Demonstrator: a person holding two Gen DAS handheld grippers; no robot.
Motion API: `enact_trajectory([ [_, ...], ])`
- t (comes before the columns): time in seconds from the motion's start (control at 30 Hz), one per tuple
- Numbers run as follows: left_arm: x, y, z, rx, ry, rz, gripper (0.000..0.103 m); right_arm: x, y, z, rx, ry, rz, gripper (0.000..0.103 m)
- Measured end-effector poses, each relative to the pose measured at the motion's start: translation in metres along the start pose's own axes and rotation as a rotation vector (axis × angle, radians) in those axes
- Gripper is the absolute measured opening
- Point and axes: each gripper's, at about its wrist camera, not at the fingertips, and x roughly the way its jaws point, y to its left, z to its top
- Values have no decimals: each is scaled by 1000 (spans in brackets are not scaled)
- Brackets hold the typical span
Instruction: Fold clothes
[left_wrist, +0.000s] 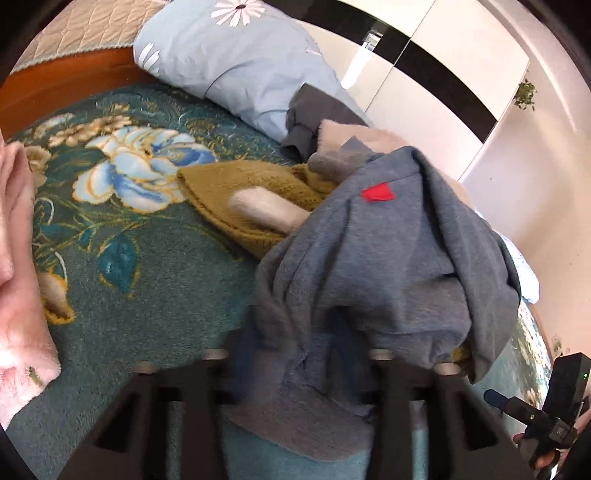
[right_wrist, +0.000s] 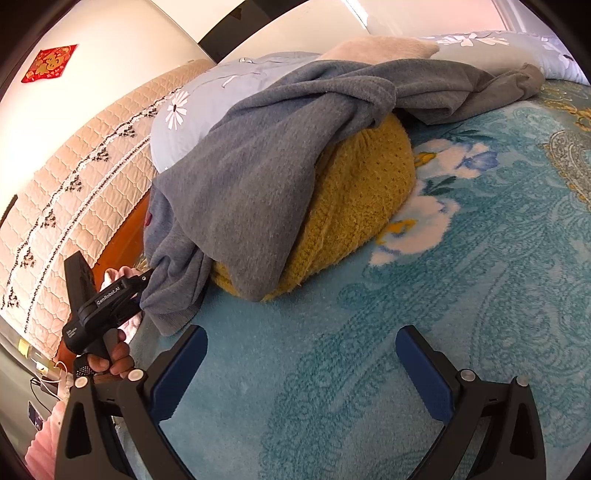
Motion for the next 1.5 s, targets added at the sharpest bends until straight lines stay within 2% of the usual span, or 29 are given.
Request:
enact_trajectory([
  [0.17,-27,-38,-8,138,-63,60,11,0,-1,1,-10,20,-12,103],
  [0.37,-89,-97,-30,227,-249,89,9,-3,-5,0,7,21,-1,103],
  [0.47,-108,-129,-54,254,-300,131,9,-7,-11,-1,54,-3,42,103],
  [0.67,-118,-169,-106,160,-315,202,9,-17,-26,5,132,-46,111,103],
  [0.77,-124,-182,-143,186,-287,283,9,-22,-34,6,169,-70,140,103],
  [0.87,-117,-181,-173,223,-248,400,8,-28,-41,7,196,-100,137,103],
  [0.97,-115,-161,-181,166,-225,469,7,-32,-48,4,212,-119,139,103],
  [1.03,-130,-140,-174,79,-281,472,7,-35,-53,4,237,-139,154,103],
  [1.07,-135,-130,-172,51,-305,494,7,-40,-54,15,277,-176,203,102],
  [1.13,-140,-112,-168,-14,-328,528,7,-42,-59,17,307,-167,211,100],
  [1.23,-145,-86,-164,-139,-357,494,7,-39,-67,25,363,-153,244,93],
  [1.27,-146,-81,-161,-161,-370,494,7,-33,-68,26,387,-128,251,85],
  [1.43,-149,-65,-158,-223,-410,472,7,-7,-72,42,475,-32,285,67],
  [1.5,-151,-62,-159,-245,-413,450,7,0,-72,50,500,-24,287,55],
])
